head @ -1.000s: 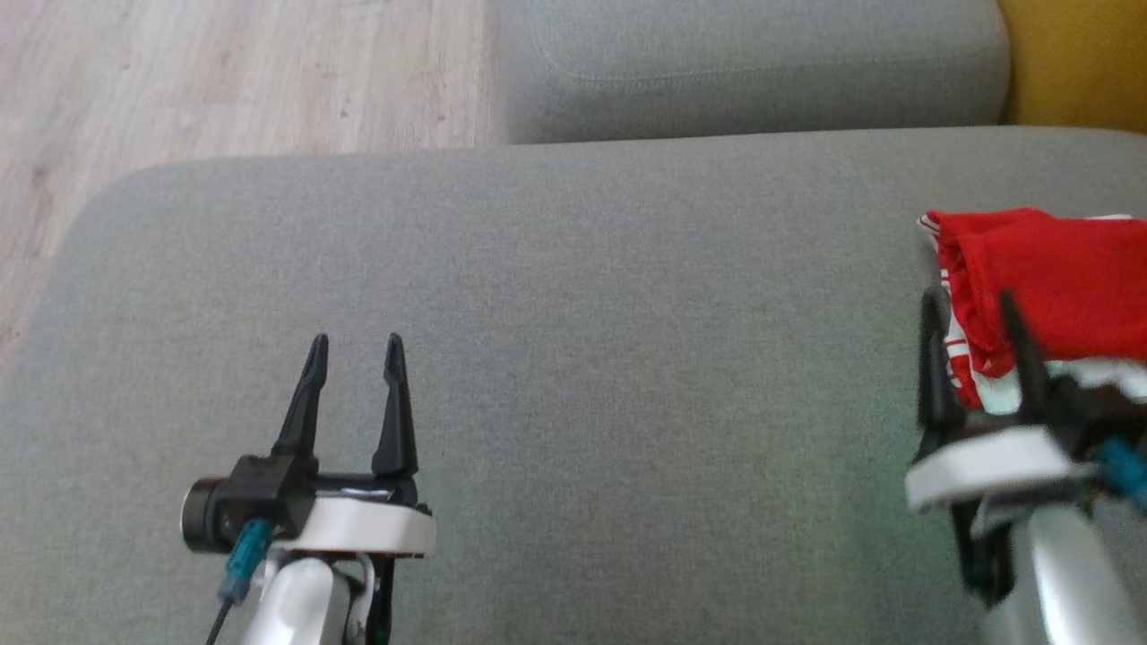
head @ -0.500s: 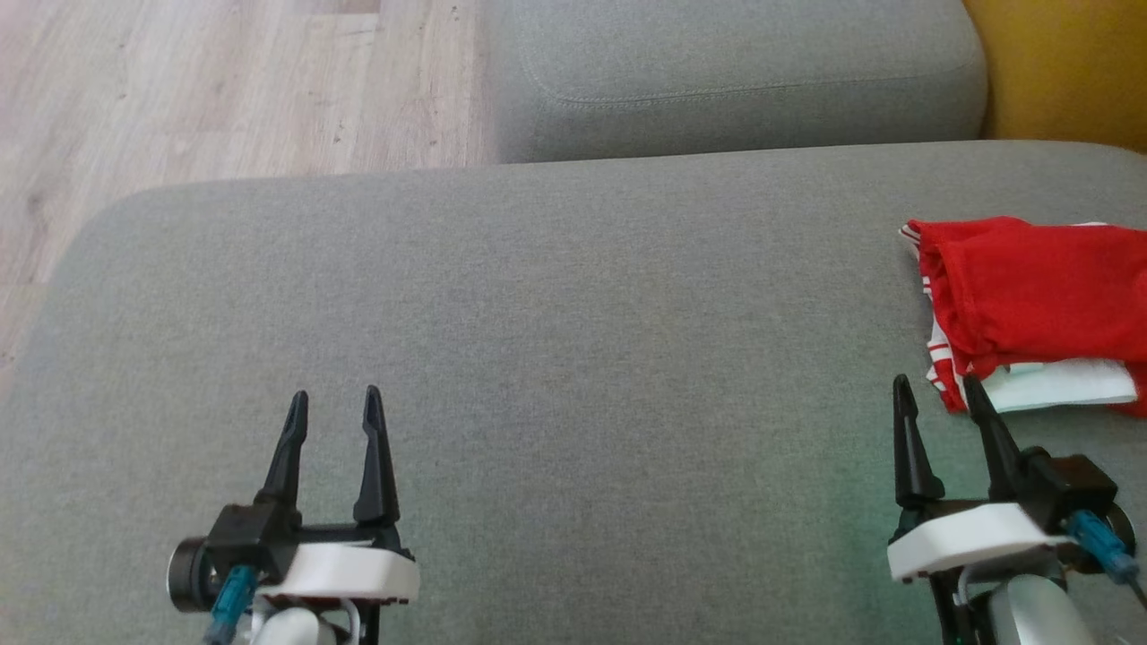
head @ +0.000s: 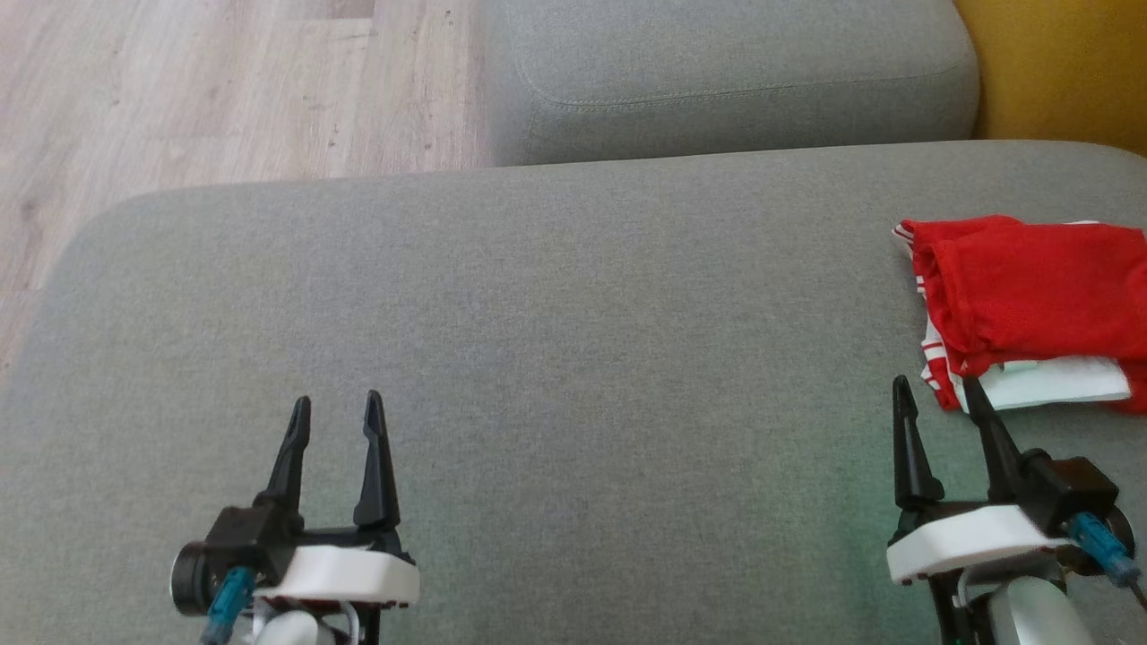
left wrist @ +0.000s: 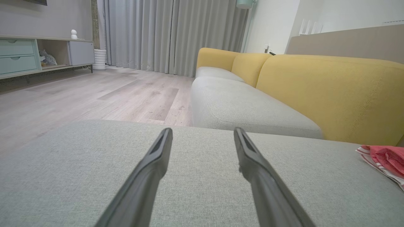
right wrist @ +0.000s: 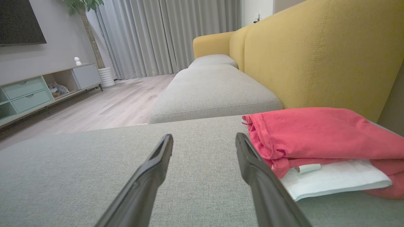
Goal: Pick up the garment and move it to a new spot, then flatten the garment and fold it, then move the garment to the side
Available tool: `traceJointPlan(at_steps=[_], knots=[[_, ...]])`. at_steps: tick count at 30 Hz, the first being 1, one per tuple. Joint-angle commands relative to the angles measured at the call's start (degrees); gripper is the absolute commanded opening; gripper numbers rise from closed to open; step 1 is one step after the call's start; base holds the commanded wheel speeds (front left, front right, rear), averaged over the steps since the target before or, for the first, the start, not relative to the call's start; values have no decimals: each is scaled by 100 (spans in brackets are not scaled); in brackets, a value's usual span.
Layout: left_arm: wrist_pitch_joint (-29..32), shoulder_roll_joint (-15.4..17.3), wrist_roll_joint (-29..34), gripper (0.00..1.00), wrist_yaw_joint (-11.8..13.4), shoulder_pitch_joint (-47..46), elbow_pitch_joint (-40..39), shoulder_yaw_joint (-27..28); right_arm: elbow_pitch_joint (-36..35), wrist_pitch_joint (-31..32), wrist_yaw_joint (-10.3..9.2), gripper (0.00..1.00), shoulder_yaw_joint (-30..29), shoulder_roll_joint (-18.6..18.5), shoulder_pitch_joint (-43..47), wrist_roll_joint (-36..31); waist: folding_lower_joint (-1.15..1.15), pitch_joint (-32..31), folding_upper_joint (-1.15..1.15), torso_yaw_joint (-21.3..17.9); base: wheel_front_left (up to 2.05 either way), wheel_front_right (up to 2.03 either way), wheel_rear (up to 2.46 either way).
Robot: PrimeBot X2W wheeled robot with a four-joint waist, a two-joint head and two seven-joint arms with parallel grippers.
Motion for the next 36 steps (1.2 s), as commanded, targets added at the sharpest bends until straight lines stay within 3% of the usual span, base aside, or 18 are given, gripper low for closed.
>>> traceJointPlan(at_steps=[1,17,28,29,36], knots=[[-55,22,-54,100,-7,-155,-176,199,-194,-77,-5,100,162,-27,-130,45,0,0,0,-2,0,0,0],[-55,22,-137,100,23,-144,-133,263,-164,-77,-5,100,191,-27,-127,16,0,-2,0,-47,0,0,0],[-55,22,-595,100,3,-144,-74,285,-176,-77,-5,100,166,-27,-143,7,0,17,0,-79,0,0,0],[0,-1,-603,0,15,0,96,70,9,1,0,0,33,0,7,2,0,18,0,-80,0,0,0],[85,-4,-790,0,-8,118,439,98,370,80,0,0,6,7,118,211,0,20,0,-87,0,0,0]])
